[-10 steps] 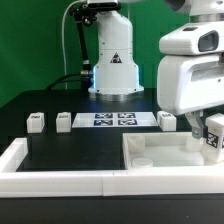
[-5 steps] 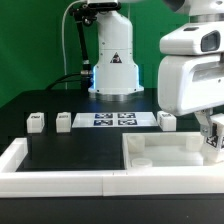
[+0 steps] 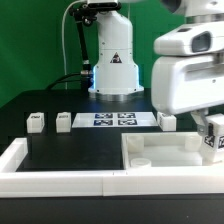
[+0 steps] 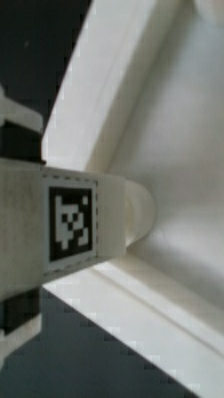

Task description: Assemble square table

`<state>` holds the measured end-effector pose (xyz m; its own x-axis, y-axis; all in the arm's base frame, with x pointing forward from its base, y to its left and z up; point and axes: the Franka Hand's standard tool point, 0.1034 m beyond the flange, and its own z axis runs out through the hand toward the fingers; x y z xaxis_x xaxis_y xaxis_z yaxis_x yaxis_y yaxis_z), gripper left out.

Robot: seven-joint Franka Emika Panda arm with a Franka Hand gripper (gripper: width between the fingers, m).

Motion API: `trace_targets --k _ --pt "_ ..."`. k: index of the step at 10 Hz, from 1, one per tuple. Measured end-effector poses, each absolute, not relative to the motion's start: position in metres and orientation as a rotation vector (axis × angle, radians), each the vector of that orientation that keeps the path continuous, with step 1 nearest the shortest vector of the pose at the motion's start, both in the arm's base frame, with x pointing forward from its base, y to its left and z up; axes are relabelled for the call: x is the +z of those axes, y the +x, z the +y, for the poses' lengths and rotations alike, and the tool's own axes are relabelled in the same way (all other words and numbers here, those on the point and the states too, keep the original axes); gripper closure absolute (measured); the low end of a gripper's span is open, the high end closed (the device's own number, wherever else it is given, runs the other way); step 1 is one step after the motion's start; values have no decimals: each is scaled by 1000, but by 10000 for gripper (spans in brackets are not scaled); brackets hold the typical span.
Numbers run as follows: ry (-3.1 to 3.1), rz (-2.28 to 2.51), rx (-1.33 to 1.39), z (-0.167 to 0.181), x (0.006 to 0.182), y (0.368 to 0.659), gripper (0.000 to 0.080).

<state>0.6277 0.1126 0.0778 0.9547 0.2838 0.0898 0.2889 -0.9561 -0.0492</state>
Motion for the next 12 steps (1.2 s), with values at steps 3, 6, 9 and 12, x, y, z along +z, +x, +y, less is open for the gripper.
trace_targets --k 3,6,9,12 --pt "-3062 -18 -142 115 78 629 508" --pt "-3020 429 -129 116 77 628 508" --pt "-2916 905 -114 117 76 627 507" --pt "-2801 1232 -107 118 76 626 506"
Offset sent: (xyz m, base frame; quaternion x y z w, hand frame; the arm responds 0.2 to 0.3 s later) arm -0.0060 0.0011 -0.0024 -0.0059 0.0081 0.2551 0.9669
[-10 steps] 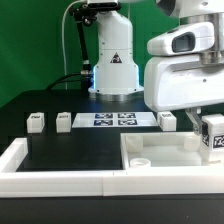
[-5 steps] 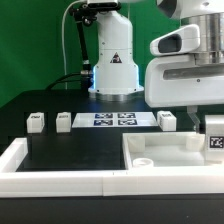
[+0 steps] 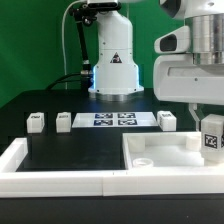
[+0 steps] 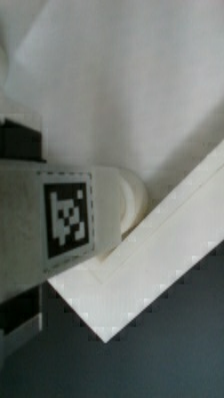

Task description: Assemble square table

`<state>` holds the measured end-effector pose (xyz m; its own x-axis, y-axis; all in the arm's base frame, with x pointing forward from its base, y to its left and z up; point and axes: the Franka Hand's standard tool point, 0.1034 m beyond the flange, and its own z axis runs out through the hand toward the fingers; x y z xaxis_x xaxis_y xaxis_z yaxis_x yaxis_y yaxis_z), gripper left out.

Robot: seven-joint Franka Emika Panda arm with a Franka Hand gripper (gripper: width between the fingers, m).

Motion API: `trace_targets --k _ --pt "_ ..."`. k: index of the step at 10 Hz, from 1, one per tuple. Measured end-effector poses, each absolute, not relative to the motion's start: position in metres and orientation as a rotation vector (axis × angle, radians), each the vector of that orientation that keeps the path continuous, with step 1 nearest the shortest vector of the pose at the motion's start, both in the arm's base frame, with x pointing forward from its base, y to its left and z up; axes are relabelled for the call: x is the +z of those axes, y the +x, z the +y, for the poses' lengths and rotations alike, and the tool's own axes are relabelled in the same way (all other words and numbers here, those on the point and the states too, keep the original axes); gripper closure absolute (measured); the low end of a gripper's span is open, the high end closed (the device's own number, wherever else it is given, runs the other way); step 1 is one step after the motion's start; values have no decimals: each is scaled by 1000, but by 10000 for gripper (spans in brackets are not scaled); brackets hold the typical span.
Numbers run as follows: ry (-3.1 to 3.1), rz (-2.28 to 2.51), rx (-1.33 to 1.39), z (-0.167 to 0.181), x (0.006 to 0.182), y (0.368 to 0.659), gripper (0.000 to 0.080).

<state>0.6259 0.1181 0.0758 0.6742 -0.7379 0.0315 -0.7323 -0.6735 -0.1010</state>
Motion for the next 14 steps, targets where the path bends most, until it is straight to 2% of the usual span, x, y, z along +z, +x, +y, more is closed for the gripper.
trace_targets --k 2,3,4,5,6,9,14 --pt "-2719 1390 -95 117 76 626 506" --pt "-2705 1408 -92 119 75 626 432" --pt "-2719 1382 -93 119 75 626 295" --pt "-2749 1324 -97 119 76 626 295" --pt "-2792 1234 -102 118 76 626 181" --pt "-2943 846 -121 119 76 626 151" --pt "-3083 79 -141 114 76 627 151"
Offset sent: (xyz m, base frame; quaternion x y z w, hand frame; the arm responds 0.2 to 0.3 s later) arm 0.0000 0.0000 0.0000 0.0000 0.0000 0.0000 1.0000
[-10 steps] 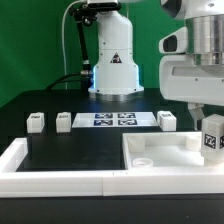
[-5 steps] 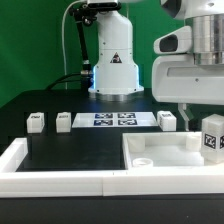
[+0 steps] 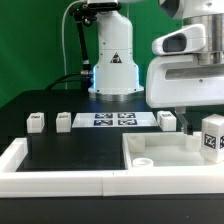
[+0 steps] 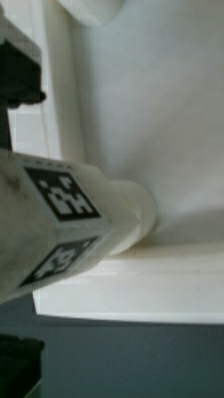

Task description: Assemble square table

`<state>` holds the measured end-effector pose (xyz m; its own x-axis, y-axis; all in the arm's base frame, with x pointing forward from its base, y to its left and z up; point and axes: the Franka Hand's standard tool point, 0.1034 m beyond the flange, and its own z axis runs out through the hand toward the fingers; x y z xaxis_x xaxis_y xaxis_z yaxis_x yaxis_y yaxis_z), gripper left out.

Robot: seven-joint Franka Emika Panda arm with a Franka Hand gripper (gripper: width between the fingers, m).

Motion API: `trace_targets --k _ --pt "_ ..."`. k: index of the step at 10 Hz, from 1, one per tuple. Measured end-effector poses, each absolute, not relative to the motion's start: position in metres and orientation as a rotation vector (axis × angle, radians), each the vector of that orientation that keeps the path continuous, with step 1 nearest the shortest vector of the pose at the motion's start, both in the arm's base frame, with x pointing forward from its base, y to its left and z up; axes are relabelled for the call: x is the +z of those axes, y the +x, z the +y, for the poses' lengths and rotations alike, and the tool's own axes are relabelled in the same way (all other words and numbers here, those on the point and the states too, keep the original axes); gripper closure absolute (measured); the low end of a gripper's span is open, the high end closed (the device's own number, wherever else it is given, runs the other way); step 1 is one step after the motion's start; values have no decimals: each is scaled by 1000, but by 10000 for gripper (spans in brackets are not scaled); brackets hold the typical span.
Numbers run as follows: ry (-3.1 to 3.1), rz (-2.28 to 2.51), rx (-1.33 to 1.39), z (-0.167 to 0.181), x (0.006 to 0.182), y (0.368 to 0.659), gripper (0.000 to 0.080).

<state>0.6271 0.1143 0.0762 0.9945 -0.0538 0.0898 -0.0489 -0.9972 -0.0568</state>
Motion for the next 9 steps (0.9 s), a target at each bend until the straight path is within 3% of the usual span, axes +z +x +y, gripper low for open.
trace_targets --k 8,9 --pt "-3052 -655 -159 116 79 631 168" --pt "-3054 -640 -159 116 79 631 337"
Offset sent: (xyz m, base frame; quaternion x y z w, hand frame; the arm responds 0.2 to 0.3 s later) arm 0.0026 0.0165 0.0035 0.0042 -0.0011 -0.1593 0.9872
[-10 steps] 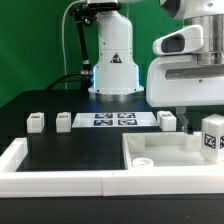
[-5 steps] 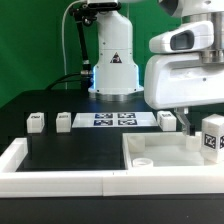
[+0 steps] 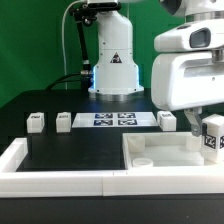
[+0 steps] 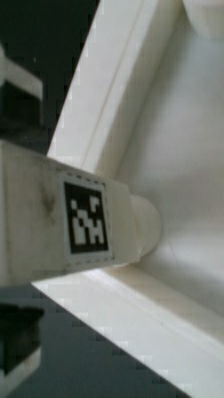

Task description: Assemble square table

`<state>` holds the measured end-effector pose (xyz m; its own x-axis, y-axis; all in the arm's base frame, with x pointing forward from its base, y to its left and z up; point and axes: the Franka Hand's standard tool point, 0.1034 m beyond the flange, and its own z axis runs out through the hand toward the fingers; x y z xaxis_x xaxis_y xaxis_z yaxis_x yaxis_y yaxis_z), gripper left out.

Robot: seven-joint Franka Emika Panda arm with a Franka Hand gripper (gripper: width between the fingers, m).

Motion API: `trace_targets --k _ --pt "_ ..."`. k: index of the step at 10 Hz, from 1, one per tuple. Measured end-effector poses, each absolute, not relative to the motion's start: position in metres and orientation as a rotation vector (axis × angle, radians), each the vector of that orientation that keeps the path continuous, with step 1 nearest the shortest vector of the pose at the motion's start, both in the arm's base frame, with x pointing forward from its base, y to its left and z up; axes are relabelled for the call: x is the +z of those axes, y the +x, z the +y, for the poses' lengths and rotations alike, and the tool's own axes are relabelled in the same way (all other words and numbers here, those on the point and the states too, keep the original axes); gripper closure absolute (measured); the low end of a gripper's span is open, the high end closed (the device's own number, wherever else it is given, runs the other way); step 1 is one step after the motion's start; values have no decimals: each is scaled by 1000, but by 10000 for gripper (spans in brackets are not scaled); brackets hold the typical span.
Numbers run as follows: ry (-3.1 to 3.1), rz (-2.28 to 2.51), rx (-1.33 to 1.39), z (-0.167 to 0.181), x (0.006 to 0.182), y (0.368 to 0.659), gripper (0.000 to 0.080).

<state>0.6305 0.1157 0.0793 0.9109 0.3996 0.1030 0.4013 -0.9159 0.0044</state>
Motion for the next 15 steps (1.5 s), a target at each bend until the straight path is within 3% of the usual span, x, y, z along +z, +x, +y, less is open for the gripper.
trace_targets --k 1,6,15 --pt "-3054 -640 -158 116 79 630 512" --pt "-3072 -522 -157 115 79 630 510" --pt "-2942 873 -198 115 76 629 509"
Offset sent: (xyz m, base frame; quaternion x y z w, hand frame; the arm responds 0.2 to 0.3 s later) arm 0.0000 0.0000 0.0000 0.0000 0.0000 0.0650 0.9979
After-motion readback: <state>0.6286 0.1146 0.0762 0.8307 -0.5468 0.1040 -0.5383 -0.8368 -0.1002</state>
